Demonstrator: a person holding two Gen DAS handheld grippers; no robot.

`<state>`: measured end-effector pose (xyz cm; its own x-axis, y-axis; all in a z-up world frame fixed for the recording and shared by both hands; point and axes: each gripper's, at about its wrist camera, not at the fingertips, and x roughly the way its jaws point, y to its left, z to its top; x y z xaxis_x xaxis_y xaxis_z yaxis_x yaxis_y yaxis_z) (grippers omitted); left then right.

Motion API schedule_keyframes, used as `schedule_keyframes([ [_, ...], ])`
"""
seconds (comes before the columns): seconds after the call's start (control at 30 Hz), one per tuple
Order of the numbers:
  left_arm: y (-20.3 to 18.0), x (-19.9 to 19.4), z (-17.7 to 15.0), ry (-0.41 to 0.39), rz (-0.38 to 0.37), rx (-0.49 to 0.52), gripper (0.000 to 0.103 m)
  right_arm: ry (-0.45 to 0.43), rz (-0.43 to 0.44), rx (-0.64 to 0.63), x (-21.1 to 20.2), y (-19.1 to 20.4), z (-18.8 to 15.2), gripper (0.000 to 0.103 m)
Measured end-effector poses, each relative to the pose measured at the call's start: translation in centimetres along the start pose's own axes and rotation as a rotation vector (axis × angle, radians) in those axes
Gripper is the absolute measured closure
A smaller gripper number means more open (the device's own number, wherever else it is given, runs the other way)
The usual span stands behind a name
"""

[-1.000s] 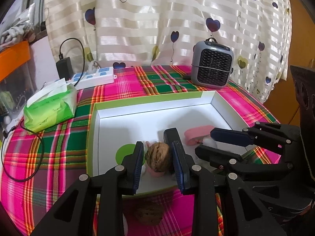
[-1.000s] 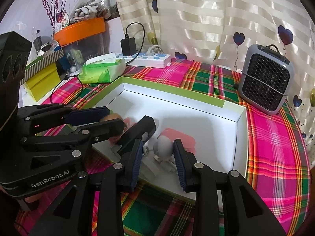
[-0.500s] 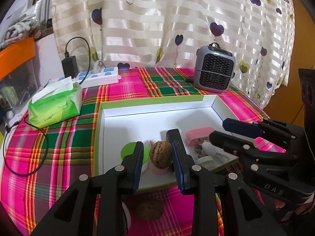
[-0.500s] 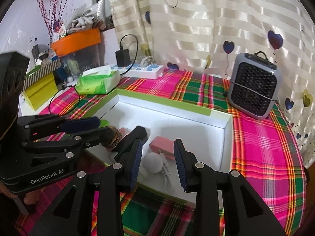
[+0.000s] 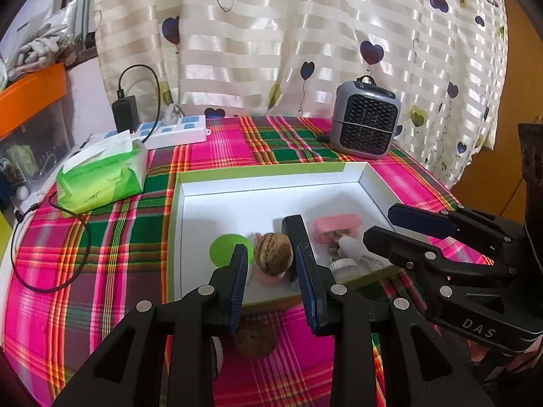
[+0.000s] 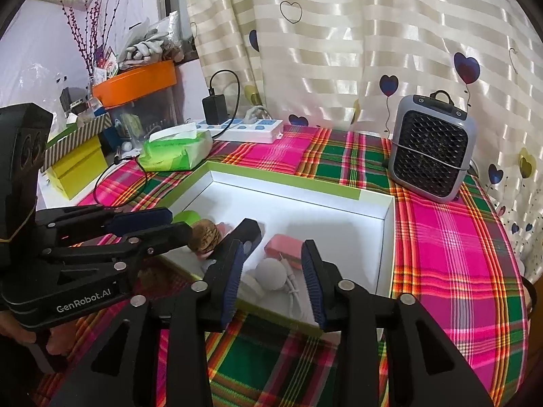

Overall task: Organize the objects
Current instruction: 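Lift both open tools out of the box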

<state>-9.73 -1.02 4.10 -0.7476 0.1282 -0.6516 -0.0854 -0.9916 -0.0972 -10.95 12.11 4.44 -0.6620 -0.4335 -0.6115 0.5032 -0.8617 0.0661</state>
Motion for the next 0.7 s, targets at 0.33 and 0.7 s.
schedule_keyframes([
  [0.33, -0.5, -0.9, -1.0, 0.008, 0.011, -0.002, 0.076, 0.012, -0.003, -0.002, -1.2, 0.7, -1.1, 0.062],
  [0.7, -1.3, -2.2, -2.1, 0.017, 0.013, 0.003, 0.076, 0.044, 0.011, -0.022, -2.0, 1.8, -2.3, 0.062],
])
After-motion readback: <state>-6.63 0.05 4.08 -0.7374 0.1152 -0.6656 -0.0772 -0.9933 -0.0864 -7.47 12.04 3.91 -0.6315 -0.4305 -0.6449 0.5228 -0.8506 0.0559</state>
